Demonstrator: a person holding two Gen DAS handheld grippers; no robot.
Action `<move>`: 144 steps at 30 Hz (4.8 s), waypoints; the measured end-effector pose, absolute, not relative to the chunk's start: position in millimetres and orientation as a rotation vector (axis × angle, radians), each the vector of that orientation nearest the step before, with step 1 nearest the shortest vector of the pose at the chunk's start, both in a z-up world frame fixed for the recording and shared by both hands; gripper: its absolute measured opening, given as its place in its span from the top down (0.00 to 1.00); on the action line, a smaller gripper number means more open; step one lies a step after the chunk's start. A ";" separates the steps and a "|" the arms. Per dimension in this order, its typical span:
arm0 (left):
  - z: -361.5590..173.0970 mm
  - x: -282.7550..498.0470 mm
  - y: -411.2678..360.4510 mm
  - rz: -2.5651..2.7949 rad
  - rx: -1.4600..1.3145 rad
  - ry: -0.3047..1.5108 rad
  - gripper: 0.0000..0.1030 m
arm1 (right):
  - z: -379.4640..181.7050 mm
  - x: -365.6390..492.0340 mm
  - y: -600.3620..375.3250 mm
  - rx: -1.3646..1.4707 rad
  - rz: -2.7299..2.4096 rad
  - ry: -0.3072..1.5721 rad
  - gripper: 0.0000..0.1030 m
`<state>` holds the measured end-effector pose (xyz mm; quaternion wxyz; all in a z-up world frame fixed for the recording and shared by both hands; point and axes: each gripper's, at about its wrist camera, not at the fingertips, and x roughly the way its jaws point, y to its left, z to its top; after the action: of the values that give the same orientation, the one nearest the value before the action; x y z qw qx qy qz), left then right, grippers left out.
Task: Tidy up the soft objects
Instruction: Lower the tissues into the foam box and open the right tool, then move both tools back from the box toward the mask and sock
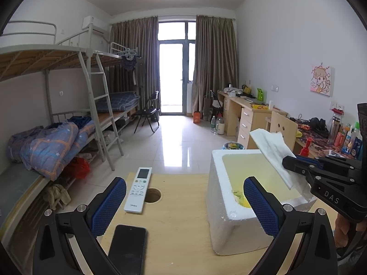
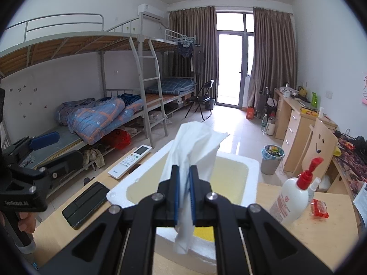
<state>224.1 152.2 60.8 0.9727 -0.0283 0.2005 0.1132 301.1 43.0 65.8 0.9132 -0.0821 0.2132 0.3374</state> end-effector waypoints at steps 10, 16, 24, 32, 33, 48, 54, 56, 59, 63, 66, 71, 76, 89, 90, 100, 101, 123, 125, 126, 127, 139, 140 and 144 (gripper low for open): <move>56.9 223.7 156.0 0.233 -0.040 0.413 0.01 | 59.5 310.3 46.2 -0.181 0.701 0.465 0.90; 57.3 221.9 159.3 0.240 -0.045 0.413 0.01 | 59.2 312.2 50.7 -0.193 0.696 0.481 0.82; 56.9 218.0 160.9 0.250 -0.063 0.409 0.01 | 59.2 313.1 53.8 -0.188 0.687 0.495 0.26; 56.7 216.3 156.9 0.236 -0.060 0.409 0.01 | 63.6 308.0 48.6 -0.178 0.679 0.487 0.08; 56.9 215.5 156.3 0.236 -0.058 0.408 0.01 | 65.1 305.7 47.1 -0.179 0.675 0.477 0.05; 67.2 191.6 129.8 0.205 -0.041 0.387 0.01 | 79.5 268.9 26.9 -0.176 0.643 0.423 0.03; 72.5 172.1 118.3 0.197 -0.031 0.363 0.01 | 86.9 249.5 14.4 -0.164 0.636 0.394 0.02; 73.1 166.6 113.9 0.193 -0.026 0.362 0.01 | 87.3 243.8 11.4 -0.160 0.640 0.396 0.01; 73.8 159.3 109.5 0.187 -0.026 0.360 0.01 | 88.0 234.1 8.4 -0.160 0.634 0.387 0.01; 75.1 150.4 104.8 0.180 -0.027 0.352 0.01 | 89.9 222.2 2.9 -0.164 0.632 0.370 0.00; 76.2 143.0 101.4 0.177 -0.032 0.346 0.01 | 91.2 214.4 -3.6 -0.157 0.630 0.363 0.00; 79.0 130.2 93.9 0.172 -0.026 0.333 0.01 | 92.9 199.6 -14.7 -0.146 0.631 0.345 0.00; 77.1 111.2 82.8 0.159 -0.028 0.307 0.01 | 92.0 182.8 -23.8 -0.130 0.628 0.327 0.00; 56.2 74.3 57.5 0.135 0.005 0.225 0.01 | 72.0 151.3 -51.1 -0.070 0.619 0.268 0.00; 53.7 72.9 57.2 0.130 0.002 0.224 0.01 | 69.6 150.1 -54.4 -0.065 0.617 0.261 0.00; 23.5 64.6 52.4 0.140 -0.032 0.182 0.01 | 38.9 138.4 -69.2 -0.059 0.604 0.229 0.00; 20.9 63.2 52.3 0.128 -0.040 0.176 0.01 | 35.7 137.4 -69.9 -0.056 0.601 0.222 0.00; -25.6 61.4 32.0 0.106 -0.015 0.150 0.01 | -7.7 125.3 -89.7 -0.023 0.552 0.264 0.00; -28.2 66.4 26.4 0.073 -0.006 0.161 0.01 | -10.3 124.3 -97.7 -0.022 0.523 0.268 0.00; -29.2 67.7 25.1 0.064 -0.004 0.162 0.01 | -12.3 123.8 -100.7 -0.022 0.514 0.273 0.00; -30.3 69.7 21.5 0.047 0.000 0.162 0.01 | -13.6 123.5 -104.1 -0.021 0.502 0.276 0.00; -36.8 85.3 2.1 -0.114 -0.032 0.221 0.01 | -22.3 122.1 -145.8 0.024 0.367 0.312 0.00; -36.9 86.2 0.1 -0.122 -0.030 0.225 0.01 | -23.0 121.1 -150.5 0.030 0.351 0.315 0.00; -37.5 90.5 -11.1 -0.157 -0.008 0.236 0.01 | -24.1 117.0 -158.6 0.034 0.314 0.320 0.00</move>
<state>90.5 -11.1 -37.5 0.9900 -0.0037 0.1177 -0.0781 117.0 -158.6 -24.1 0.9749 0.0171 0.1585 0.1556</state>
